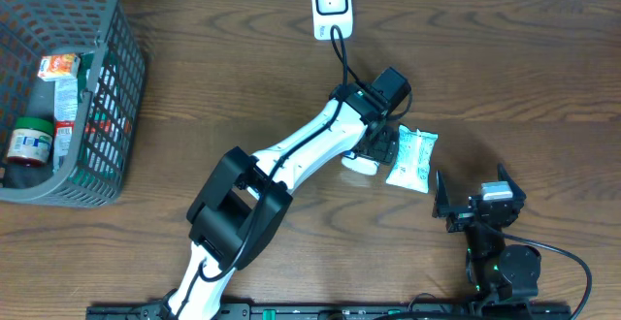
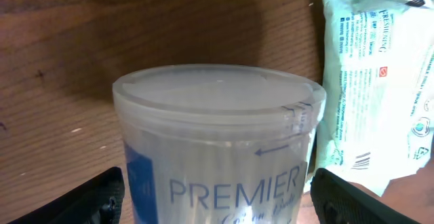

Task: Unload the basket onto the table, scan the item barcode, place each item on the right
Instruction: 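Hold the cotton-swab tub under the scanner, rotating its barcode toward it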

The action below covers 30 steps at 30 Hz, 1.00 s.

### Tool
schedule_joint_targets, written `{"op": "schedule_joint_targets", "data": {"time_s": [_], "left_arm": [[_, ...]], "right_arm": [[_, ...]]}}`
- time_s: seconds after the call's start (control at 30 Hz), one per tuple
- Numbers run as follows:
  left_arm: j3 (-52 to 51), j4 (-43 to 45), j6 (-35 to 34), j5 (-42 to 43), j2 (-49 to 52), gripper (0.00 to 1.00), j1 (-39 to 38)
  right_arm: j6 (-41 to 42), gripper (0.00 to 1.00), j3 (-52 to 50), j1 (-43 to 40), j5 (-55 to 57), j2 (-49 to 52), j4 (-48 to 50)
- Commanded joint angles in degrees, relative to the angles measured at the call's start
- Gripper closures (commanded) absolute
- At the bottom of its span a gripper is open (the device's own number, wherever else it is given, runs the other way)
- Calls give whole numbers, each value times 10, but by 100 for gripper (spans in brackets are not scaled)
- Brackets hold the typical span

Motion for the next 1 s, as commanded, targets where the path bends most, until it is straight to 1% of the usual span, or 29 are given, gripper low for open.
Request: {"op": "schedule_joint_targets", "data": {"time_s": [0.0, 0.97], "left_arm": [[0, -3, -1, -1, -18, 14, -1], [4, -3, 12, -1, -53, 14, -1]], "right_arm": [[-3, 1, -1, 3, 1, -3, -2], [-3, 1, -1, 3, 1, -3, -2]]}}
